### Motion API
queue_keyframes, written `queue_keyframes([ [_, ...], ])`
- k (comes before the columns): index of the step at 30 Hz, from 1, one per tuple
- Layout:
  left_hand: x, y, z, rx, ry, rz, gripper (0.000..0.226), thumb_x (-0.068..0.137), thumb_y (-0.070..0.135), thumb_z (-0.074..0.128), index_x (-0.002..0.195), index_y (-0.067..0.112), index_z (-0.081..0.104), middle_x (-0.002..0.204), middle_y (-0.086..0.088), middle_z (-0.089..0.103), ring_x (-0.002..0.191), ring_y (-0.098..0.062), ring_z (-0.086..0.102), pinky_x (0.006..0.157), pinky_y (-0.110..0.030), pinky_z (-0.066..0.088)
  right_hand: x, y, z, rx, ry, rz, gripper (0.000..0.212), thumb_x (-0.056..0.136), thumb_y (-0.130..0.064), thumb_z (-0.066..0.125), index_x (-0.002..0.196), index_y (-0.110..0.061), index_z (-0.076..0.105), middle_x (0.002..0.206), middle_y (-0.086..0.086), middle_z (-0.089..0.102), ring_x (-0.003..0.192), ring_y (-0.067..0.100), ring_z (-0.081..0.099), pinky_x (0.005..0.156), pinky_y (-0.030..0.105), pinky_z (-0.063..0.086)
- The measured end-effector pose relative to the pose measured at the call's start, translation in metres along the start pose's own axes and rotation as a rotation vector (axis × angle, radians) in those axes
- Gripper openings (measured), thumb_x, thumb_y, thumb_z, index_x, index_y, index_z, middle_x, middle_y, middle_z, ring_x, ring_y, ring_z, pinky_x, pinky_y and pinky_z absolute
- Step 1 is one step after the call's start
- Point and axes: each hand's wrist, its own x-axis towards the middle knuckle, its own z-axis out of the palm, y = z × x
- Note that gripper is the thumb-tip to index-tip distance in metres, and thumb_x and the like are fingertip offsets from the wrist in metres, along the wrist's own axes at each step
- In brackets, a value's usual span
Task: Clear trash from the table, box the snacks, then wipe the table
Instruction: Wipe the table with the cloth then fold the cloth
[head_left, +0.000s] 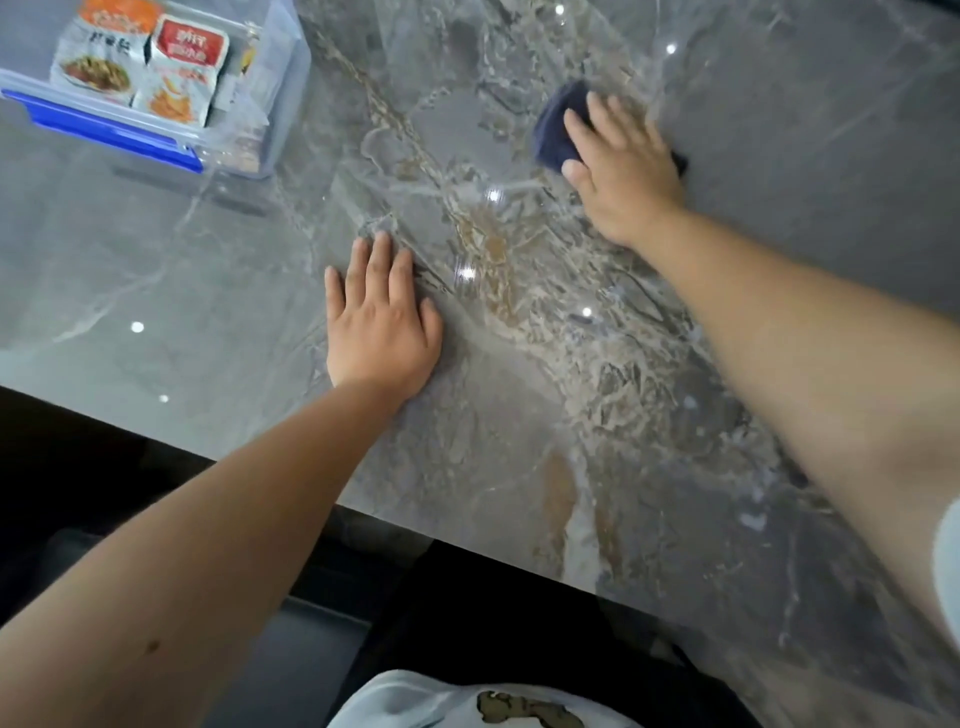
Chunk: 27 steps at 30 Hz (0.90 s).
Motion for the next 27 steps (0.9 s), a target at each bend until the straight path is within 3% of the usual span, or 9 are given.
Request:
queue_keyframes([
  [7,0.000,0.003,-0.005,-0.004,-0.021,0.001,0.059,0.091,0.038,0.032,0.144,0.011,0.033,0.156,-0.011,0.026,0.146,-0.028,0.013,0.117,-0.052,0.008,-0.136,-0.082,0.019,0.013,-0.065,-0.231,0.051,0.098,-0.035,0.036,0.144,-0.015,0.029,0.155,0.010,0.021,0.143,0.026,0.015,0.115,0.050,0.009],
  [12,0.000,0.001,-0.007,-0.016,-0.046,0.013,0.060,0.092,0.038,0.032,0.145,0.010,0.032,0.157,-0.012,0.024,0.146,-0.029,0.011,0.116,-0.054,0.006,-0.230,-0.119,0.041,0.004,-0.042,-0.364,0.048,0.095,-0.037,0.041,0.138,-0.017,0.041,0.150,0.009,0.034,0.138,0.026,0.028,0.111,0.051,0.020],
  [16,0.001,0.004,-0.012,-0.007,-0.072,0.003,0.061,0.093,0.039,0.028,0.147,0.009,0.027,0.159,-0.013,0.017,0.147,-0.029,0.004,0.116,-0.055,-0.001,-0.280,-0.131,0.052,-0.005,-0.002,-0.401,0.045,0.094,-0.038,0.045,0.135,-0.020,0.045,0.148,0.006,0.039,0.136,0.024,0.033,0.109,0.050,0.026],
  [19,-0.003,0.014,-0.014,-0.026,-0.062,0.026,0.059,0.094,0.037,0.029,0.145,0.008,0.028,0.159,-0.014,0.017,0.147,-0.031,0.004,0.116,-0.055,-0.001,-0.296,-0.132,0.049,0.147,0.074,-0.386,0.039,0.094,-0.034,0.046,0.128,-0.017,0.054,0.141,0.005,0.047,0.131,0.022,0.041,0.108,0.047,0.030],
  [21,-0.007,0.027,-0.013,-0.050,-0.059,0.079,0.058,0.094,0.036,0.031,0.145,0.008,0.030,0.158,-0.014,0.019,0.146,-0.031,0.007,0.117,-0.053,0.000,-0.294,-0.127,0.044,0.478,0.083,-0.247,0.036,0.095,-0.032,0.045,0.124,-0.016,0.058,0.136,0.002,0.053,0.126,0.016,0.047,0.109,0.039,0.030],
  [24,-0.008,0.051,-0.008,-0.082,-0.079,0.155,0.059,0.094,0.037,0.032,0.145,0.009,0.030,0.158,-0.013,0.020,0.146,-0.030,0.010,0.118,-0.051,0.003,-0.279,-0.111,0.021,1.157,0.077,0.297,0.023,0.093,-0.036,0.046,0.106,-0.030,0.063,0.110,-0.017,0.064,0.103,-0.002,0.057,0.092,0.025,0.041],
  [27,-0.008,0.063,-0.002,-0.047,-0.110,0.161,0.061,0.096,0.041,0.025,0.148,0.010,0.025,0.159,-0.011,0.018,0.147,-0.027,0.006,0.118,-0.050,0.002,-0.247,-0.067,-0.001,1.699,0.179,0.690,0.024,0.095,-0.032,0.048,0.093,-0.019,0.067,0.091,-0.005,0.072,0.085,0.010,0.065,0.072,0.030,0.050],
])
